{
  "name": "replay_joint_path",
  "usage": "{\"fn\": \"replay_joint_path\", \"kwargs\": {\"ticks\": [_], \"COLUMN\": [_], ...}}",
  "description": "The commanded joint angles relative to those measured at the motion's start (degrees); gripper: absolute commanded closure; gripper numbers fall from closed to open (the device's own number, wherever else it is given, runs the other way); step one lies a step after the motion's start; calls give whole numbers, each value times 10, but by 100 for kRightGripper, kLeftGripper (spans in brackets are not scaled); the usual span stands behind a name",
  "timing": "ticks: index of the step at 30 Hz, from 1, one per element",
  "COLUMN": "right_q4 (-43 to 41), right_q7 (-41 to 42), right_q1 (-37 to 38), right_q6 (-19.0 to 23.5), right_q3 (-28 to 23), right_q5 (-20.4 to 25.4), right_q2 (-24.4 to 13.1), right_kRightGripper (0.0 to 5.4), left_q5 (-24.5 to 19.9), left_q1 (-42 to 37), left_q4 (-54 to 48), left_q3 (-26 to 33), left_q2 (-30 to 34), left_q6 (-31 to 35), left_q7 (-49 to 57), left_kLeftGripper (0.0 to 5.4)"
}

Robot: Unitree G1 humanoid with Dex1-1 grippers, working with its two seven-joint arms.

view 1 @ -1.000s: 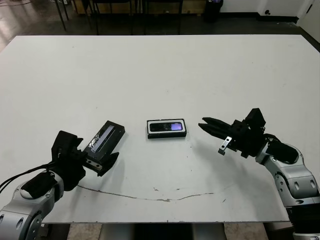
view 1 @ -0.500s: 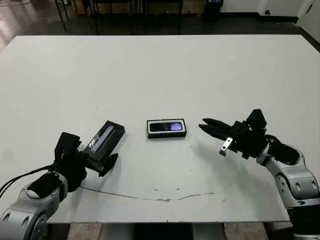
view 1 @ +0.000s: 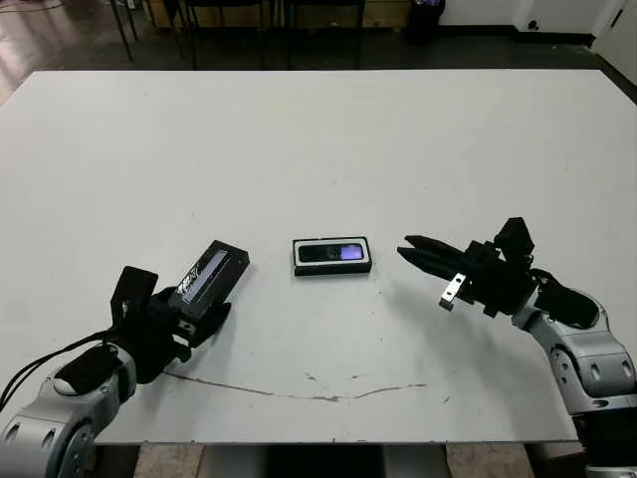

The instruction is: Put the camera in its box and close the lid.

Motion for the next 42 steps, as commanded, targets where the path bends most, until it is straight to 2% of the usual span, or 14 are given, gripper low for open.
{"fn": "replay_joint_path", "kwargs": {"ticks": [1,5,9,12,15,17,21,25,30,33,35,39,42], "right_q4": [8,9,13,13,20,17,7,21,43,49,50,53,48], "right_q7": [5,7,9,5,8,0,-13,-11,-14,-20,-25,-26,-31], "right_q1": [-1,-3,-4,-4,-5,-4,-6,-19,-42,-58,-65,-69,-67], "right_q6": [-2,5,6,4,-16,-23,-9,5,29,46,59,58,67], "right_q3": [-2,-1,-2,-3,-10,-14,-25,-44,-66,-77,-81,-77,-72], "right_q5": [0,1,6,6,11,4,5,17,34,32,32,22,17], "right_q2": [-1,-2,-1,0,6,5,-2,-7,-12,-24,-30,-32,-35], "right_kRightGripper": [540,540,540,540,540,540,540,540,540,540,540,540,540], "left_q5": [-3,-10,6,18,53,86,116,124,131,135,158,193,211], "left_q1": [13,18,21,24,24,19,-17,-98,-218,-318,-396,-521,-572], "left_q4": [9,-2,-13,-11,-7,6,30,92,182,290,377,558,651], "left_q3": [-3,8,0,-2,-18,-29,-33,-42,-79,-124,-172,-238,-254], "left_q2": [-10,-34,-34,-36,-20,-2,36,90,147,173,189,175,145], "left_q6": [9,16,-2,-33,-77,-129,-192,-259,-301,-340,-353,-380,-418], "left_q7": [11,39,56,58,56,46,11,-71,-185,-300,-386,-519,-550], "left_kLeftGripper": [350,396,397,397,397,397,397,397,397,397,397,397,398]}}
